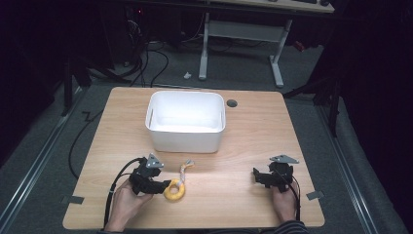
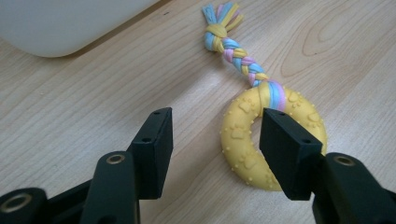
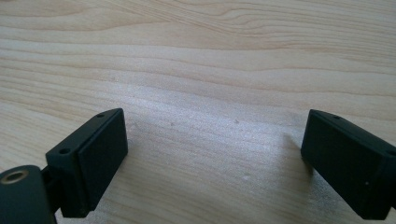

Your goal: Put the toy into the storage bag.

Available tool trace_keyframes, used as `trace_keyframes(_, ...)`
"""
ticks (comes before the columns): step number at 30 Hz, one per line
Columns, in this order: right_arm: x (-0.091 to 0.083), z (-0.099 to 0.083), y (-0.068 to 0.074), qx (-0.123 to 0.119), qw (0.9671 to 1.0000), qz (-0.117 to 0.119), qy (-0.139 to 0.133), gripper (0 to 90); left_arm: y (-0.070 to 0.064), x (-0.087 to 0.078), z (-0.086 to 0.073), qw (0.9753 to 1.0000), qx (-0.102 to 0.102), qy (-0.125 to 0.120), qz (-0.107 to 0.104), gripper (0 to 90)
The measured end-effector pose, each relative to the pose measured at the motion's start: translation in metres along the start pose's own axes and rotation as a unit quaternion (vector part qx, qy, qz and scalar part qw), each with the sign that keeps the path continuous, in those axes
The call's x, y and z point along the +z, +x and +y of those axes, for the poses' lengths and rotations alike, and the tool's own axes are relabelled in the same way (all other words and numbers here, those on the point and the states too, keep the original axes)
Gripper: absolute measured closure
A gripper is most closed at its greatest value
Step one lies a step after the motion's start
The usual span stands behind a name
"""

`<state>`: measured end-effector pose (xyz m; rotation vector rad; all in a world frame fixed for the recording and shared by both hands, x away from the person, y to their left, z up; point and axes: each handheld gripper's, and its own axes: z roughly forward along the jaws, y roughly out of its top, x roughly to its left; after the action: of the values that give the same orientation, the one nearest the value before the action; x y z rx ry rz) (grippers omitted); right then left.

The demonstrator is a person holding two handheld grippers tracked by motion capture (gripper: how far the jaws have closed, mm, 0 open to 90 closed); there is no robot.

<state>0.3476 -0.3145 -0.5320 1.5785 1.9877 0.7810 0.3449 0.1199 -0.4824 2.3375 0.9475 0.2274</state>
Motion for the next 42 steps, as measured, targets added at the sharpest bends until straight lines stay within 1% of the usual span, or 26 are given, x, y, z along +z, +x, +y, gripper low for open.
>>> trace_keyframes(7,0.0,0.0,0.0,0.0,1.0,0.0,0.0,7.0,-0.005,0.009,0.004,0.9996,0.011,0.024,-0.004,46.6)
trace_keyframes(10,0.0,0.0,0.0,0.0,1.0,0.0,0.0,7.0,-0.005,0.012,0.004,0.9996,0.008,0.028,-0.006,47.0)
trace_keyframes(11,0.0,0.0,0.0,0.0,1.0,0.0,0.0,7.0,-0.006,0.014,0.004,0.9993,0.008,0.035,-0.01,47.3)
trace_keyframes(13,0.0,0.0,0.0,0.0,1.0,0.0,0.0,7.0,-0.006,0.015,0.004,0.9992,0.006,0.039,-0.01,48.1)
trace_keyframes(20,0.0,0.0,0.0,0.0,1.0,0.0,0.0,7.0,-0.008,0.02,0.004,0.999,0.003,0.044,-0.009,50.5)
trace_keyframes(25,0.0,0.0,0.0,0.0,1.0,0.0,0.0,7.0,-0.009,0.023,0.004,0.9987,0.005,0.049,-0.012,51.9)
trace_keyframes(28,0.0,0.0,0.0,0.0,1.0,0.0,0.0,7.2,-0.01,0.025,0.005,0.9985,0.007,0.053,-0.009,52.3)
trace_keyframes(33,0.0,0.0,0.0,0.0,1.0,0.0,0.0,7.3,-0.011,0.027,0.005,0.9982,0.008,0.059,-0.006,54.7)
trace_keyframes(39,0.0,0.0,0.0,0.0,1.0,0.0,0.0,7.3,-0.011,0.028,0.005,0.998,0.008,0.062,-0.007,58.2)
trace_keyframes(42,0.0,0.0,0.0,0.0,1.0,0.0,0.0,7.3,-0.011,0.03,0.005,0.9975,0.011,0.069,-0.009,59.8)
